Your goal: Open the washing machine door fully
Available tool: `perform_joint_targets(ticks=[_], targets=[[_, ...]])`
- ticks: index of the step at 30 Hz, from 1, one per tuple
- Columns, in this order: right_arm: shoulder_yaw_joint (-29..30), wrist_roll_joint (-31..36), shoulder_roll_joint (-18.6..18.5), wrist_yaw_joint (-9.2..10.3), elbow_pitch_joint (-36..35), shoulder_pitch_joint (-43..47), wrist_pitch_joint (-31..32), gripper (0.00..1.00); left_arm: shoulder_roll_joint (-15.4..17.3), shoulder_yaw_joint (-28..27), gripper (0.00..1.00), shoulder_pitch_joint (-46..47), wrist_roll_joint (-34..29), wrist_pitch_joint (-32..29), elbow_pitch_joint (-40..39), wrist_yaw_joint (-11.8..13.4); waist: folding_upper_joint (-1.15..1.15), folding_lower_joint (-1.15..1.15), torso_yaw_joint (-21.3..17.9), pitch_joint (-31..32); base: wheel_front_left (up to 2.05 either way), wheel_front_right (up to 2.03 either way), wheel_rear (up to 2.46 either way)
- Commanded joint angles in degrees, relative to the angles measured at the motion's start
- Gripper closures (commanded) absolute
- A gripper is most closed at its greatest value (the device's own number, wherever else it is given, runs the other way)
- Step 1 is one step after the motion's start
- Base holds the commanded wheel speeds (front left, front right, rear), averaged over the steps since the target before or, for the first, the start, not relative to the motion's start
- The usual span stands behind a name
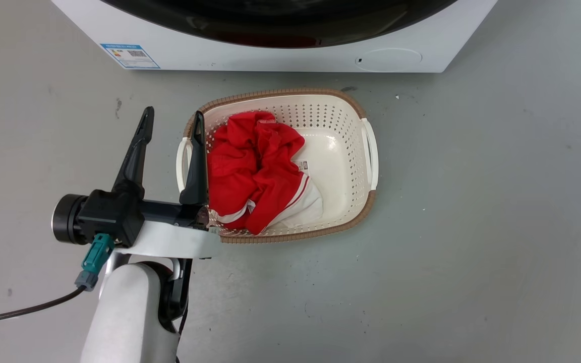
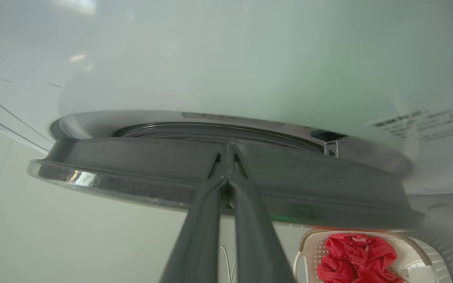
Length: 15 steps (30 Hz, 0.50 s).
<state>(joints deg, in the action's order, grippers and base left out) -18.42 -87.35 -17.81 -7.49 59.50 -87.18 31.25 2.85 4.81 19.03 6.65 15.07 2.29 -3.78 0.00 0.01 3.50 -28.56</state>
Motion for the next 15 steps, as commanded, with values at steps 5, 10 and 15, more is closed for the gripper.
perform_joint_targets(ticks=[5,10,15], targets=[[-1.6,1.2,1.8,0.00,-0.4,-1.3,2.0,1.00,0.0,-0.2,0.00,1.0,-0.1,0.2,0.0,0.2,0.00,-0.01,-0.1,-0.9,0.00,0.00,0.00],[-2.0,1.0,2.6,0.01,-0.7,-1.0,3.7,1.00,0.0,-0.2,0.00,1.3,0.0,0.2,0.1,0.2,0.00,-0.01,-0.2,-1.2,0.00,0.00,0.00],[-2.1,0.2,2.6,0.01,-1.8,0.4,7.0,1.00,0.0,-0.2,0.00,1.1,0.1,0.2,0.4,0.3,0.00,-0.01,-0.4,-0.9,0.00,0.00,0.00]])
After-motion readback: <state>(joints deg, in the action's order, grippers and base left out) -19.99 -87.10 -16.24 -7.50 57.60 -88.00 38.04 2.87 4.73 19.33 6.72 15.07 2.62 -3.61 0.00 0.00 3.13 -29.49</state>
